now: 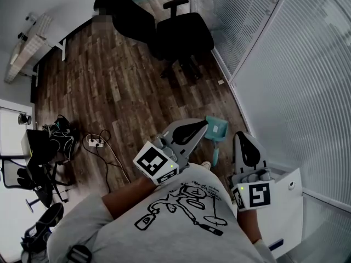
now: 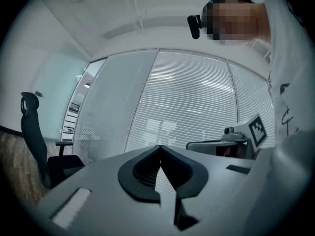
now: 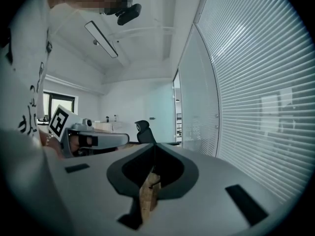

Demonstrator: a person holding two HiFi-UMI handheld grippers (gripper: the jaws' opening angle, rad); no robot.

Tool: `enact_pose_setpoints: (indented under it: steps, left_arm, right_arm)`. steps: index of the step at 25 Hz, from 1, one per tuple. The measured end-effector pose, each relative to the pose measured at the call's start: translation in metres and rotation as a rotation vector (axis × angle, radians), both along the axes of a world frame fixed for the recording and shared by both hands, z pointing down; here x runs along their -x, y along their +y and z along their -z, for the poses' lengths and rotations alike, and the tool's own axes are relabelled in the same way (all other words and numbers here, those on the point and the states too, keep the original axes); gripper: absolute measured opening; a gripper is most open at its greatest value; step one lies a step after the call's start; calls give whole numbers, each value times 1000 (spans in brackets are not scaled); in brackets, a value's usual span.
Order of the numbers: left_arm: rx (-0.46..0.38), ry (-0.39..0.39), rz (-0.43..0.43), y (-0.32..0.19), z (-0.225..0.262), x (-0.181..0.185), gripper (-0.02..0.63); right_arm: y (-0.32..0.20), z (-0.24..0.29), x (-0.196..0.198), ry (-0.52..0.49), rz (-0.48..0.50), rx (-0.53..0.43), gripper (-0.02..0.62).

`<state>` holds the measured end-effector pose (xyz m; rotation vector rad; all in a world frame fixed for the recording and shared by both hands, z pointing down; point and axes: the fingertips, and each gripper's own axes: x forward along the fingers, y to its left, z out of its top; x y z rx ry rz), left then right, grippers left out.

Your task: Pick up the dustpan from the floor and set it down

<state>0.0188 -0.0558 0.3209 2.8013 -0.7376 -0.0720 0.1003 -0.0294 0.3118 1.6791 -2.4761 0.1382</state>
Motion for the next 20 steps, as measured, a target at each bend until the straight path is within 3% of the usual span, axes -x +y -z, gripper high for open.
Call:
enact_pose_setpoints:
  steps: [20]
  left_arm:
    - [2,-6,11,9,-2,8,2]
  right_arm:
    - [8,2,3,-17,-3,-9,9]
